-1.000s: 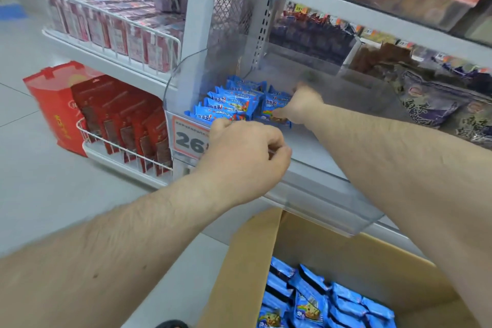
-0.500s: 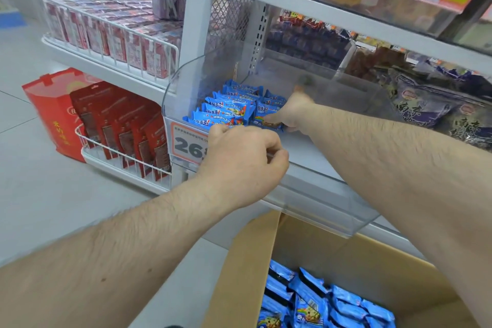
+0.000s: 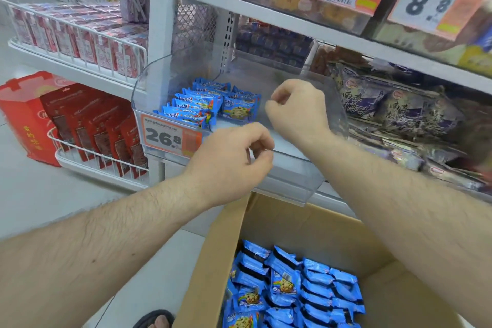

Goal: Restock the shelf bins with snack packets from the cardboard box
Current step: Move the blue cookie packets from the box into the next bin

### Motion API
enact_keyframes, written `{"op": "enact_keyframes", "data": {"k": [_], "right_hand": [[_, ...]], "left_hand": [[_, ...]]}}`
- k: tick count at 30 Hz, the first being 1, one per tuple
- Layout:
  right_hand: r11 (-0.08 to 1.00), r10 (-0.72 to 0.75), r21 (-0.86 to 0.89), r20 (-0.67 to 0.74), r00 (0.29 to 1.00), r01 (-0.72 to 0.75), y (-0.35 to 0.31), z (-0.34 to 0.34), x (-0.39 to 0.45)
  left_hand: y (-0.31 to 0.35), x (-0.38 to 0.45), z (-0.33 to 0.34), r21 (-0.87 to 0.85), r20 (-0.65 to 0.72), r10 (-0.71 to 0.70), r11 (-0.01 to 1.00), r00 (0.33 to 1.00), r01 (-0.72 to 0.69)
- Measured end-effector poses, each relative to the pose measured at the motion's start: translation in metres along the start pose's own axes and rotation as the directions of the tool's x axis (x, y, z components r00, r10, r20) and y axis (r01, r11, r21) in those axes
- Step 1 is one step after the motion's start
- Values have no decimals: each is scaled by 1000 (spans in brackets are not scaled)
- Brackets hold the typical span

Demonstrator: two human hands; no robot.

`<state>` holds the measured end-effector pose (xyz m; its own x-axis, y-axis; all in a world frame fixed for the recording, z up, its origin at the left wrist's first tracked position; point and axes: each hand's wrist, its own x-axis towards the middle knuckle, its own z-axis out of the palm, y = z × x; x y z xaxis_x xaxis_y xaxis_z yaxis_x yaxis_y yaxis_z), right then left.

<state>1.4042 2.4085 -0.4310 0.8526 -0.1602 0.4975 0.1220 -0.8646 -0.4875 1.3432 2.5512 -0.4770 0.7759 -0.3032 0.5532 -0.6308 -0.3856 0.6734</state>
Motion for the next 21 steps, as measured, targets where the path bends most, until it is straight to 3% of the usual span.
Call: {"op": "enact_keyframes", "data": {"k": [3, 6, 9, 11, 13, 15, 17, 19, 21], "right_hand": [[975, -202, 57, -164, 966, 213, -1, -25, -51], [928, -286, 161, -265, 921, 335, 22, -29, -119], [971, -141, 173, -125, 982, 162, 79, 1, -180], [993, 79, 73, 120, 990, -88, 131, 32, -212], [962, 270, -161, 430, 861, -221, 181, 61, -238], [916, 377, -371, 661, 649, -154, 217, 82, -262], [871, 433, -491, 774, 461, 6, 237, 97, -283], [827, 444, -536, 808, 387, 171, 246, 108, -300], [786, 446, -557, 812, 377, 269, 249, 118, -312]], "left_hand": [[0, -17, 20, 50, 258, -72, 997, 963, 61], [-7, -33, 36, 243, 552, -130, 970, 823, -10], [-18, -48, 51, 355, 696, -242, 934, 676, -31], [-23, -53, 61, 367, 739, -289, 930, 609, -3], [-24, -56, 70, 364, 773, -303, 932, 557, 1], [-23, -57, 78, 358, 798, -307, 934, 519, 2], [-23, -58, 86, 358, 816, -319, 934, 481, 13], [-25, -58, 90, 367, 825, -340, 930, 451, 28], [-27, -58, 93, 379, 824, -363, 924, 435, 52]]}}
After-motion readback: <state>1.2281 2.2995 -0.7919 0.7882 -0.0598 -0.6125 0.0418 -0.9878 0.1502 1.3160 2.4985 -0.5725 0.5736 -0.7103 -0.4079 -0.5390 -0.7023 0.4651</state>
